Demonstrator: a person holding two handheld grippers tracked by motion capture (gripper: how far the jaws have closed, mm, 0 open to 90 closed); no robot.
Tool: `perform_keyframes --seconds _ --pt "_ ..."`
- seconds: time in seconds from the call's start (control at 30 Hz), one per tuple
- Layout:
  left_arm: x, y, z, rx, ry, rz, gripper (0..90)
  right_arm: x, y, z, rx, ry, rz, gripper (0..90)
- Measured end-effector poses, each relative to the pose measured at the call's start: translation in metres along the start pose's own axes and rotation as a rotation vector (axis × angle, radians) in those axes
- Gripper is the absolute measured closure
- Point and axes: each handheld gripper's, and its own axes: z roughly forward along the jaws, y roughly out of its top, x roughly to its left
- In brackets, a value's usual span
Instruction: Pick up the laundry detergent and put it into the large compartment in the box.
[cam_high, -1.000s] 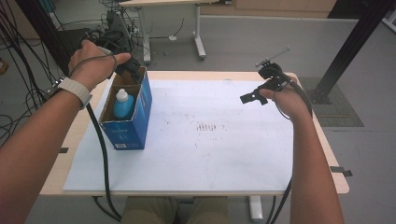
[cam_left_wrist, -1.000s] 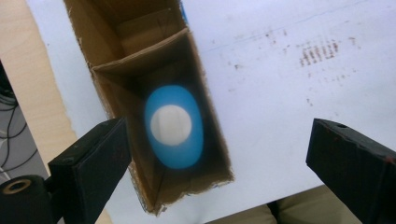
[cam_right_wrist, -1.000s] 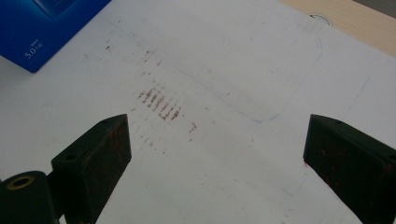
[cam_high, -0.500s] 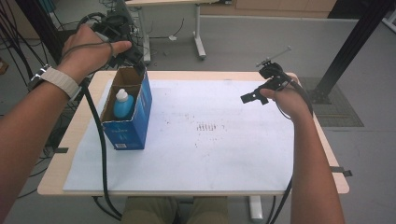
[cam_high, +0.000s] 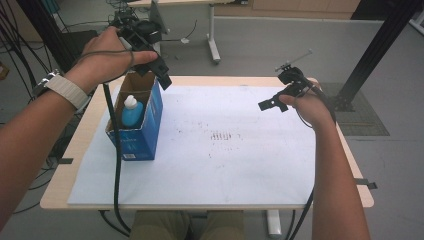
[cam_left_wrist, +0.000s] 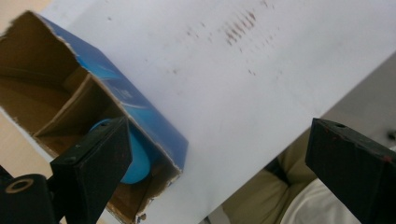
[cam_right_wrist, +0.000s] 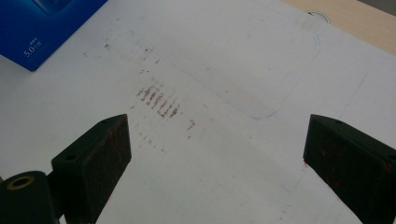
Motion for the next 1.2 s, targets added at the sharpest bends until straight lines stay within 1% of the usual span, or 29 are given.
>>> perform_keyframes --seconds 0.13,0.2,0.27,0.33,0.47,0.6,0.63,0.87,1.1,1.2 --pt "-0.007 0.009 0.009 0.027 -0.015 0.067 7.8 0.000 0.000 0.000 0.002 0.001 -0.001 7.5" --pt "-0.008 0.011 0.012 0.032 -0.028 0.092 7.8 0.001 0.000 0.000 0.004 0.002 0.001 7.5" --pt "-0.010 0.014 0.016 0.048 -0.037 0.120 7.9 0.001 0.000 0.000 0.005 0.001 0.001 7.4" --pt "-0.011 0.016 0.019 0.050 -0.051 0.145 7.9 0.001 0.000 -0.001 0.008 0.001 0.003 7.5" --pt "-0.012 0.019 0.023 0.051 -0.065 0.178 7.9 0.000 -0.001 -0.001 0.011 0.000 0.001 7.4" --pt "-0.013 0.019 0.027 0.041 -0.082 0.216 7.8 0.000 -0.001 -0.002 0.010 0.000 0.003 7.4" --pt "-0.013 0.019 0.030 0.042 -0.090 0.232 7.8 0.000 -0.001 -0.002 0.011 0.000 0.003 7.4" --pt "-0.016 0.020 0.042 0.044 -0.113 0.291 7.6 0.000 -0.001 0.000 0.015 0.005 0.005 7.4" --pt "-0.021 0.017 0.047 0.031 -0.130 0.337 7.5 0.000 -0.002 0.000 0.016 0.005 0.010 7.4" --pt "-0.024 0.016 0.049 0.022 -0.137 0.374 7.6 0.000 -0.002 0.000 0.016 0.004 0.011 7.4"
